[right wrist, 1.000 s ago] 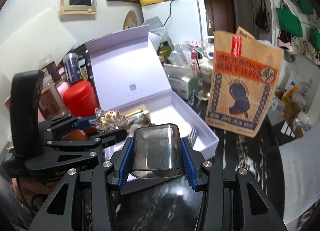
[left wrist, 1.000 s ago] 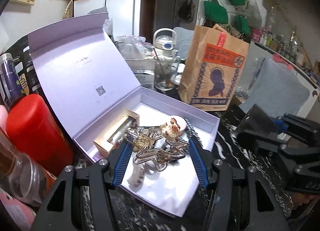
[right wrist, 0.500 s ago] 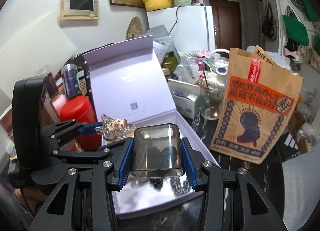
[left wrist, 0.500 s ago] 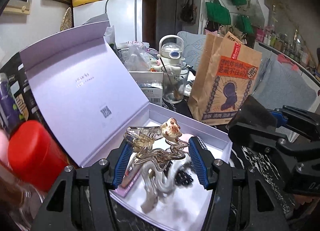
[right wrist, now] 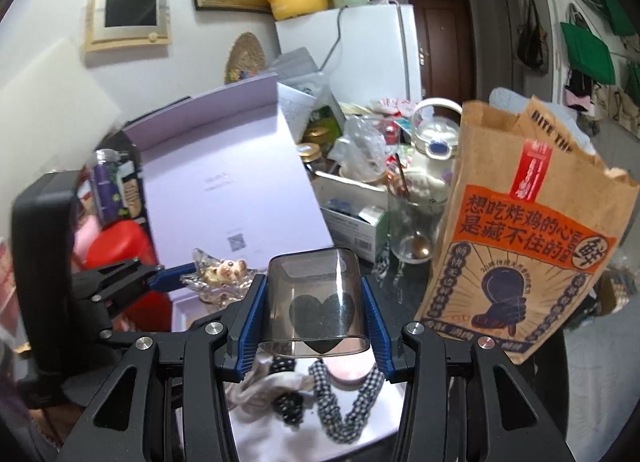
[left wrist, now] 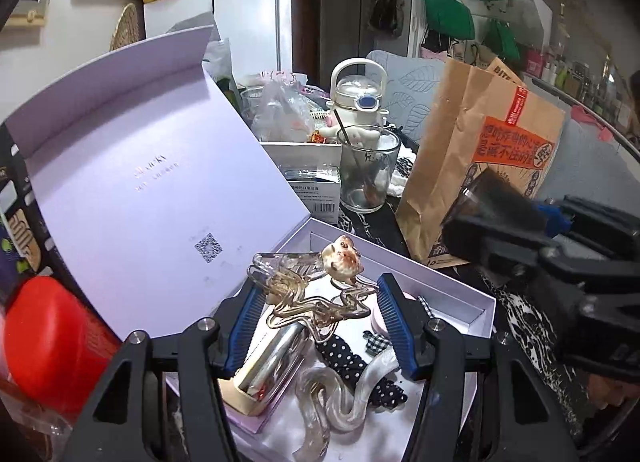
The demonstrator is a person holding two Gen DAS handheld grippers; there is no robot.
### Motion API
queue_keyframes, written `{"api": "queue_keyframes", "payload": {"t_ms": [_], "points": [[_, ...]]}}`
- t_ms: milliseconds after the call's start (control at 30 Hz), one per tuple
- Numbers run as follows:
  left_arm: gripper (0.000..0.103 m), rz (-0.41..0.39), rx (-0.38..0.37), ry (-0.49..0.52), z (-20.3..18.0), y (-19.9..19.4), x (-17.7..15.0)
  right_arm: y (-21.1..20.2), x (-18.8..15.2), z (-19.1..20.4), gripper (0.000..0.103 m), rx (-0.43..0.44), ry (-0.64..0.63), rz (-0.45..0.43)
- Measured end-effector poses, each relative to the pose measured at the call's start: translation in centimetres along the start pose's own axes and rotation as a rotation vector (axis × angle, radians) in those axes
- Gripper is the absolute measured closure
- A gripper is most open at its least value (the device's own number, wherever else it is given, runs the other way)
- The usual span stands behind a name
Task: Organize rigid objects
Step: 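Open the left tool over the box while the right tool lowers the grey case inside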
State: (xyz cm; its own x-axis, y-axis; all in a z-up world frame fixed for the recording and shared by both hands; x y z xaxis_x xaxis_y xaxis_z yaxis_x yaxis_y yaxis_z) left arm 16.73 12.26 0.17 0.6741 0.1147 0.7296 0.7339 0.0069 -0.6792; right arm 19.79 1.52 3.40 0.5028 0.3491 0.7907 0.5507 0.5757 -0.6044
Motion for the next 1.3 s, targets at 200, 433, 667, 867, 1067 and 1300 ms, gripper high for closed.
{"api": "queue_keyframes", "payload": {"t_ms": [200, 433, 667, 867, 1067, 1300], "points": [[0.046, 0.021, 0.023, 0.045, -0.3, 1.2, -0.3, 2.2, -0.8, -0.5, 0.057, -0.004, 0.008, 0.055], [0.046, 0.086, 0.051, 0.037, 0.4, 4.4, -0.7, 4.5, -1.9, -1.5, 0.057, -0.065, -0.003, 0.109], [0.046, 0.131, 0.082, 0.041, 0.5, 6.3, -1.6, 6.3, -2.7, -2.6, 0.057, -0.035, 0.035, 0.170], [0.046, 0.141, 0.161, 0.093, 0.3, 7.3, -1.9, 7.9, -3.7, -2.3, 0.057, -0.018, 0.039, 0.225], [0.046, 0.163, 0.241, 0.166, 0.0, 8.3, -2.6, 9.2, -4.7, -2.3, 0.057, -0.036, 0.038, 0.261], [0.046, 0.211, 0.175, 0.073, 1.5, 8.5, -2.8, 10.3, -5.4, -2.9, 0.057, -0.023, 0.056, 0.304]]}}
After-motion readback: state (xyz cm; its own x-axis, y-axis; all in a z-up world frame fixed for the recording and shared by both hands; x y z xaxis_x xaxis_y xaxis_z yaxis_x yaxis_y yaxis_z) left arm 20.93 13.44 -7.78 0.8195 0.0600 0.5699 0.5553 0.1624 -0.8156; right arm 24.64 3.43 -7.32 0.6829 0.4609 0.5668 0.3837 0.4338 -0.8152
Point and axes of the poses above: each gripper's, at about its wrist camera, not at the fingertips, and y roughly the way its jaws point, z to its left, x to its top, the point moved 3 cm from there along y, roughly the way its jaws point, and after that the axes turned 5 degrees about -x, right-handed, at the moved point
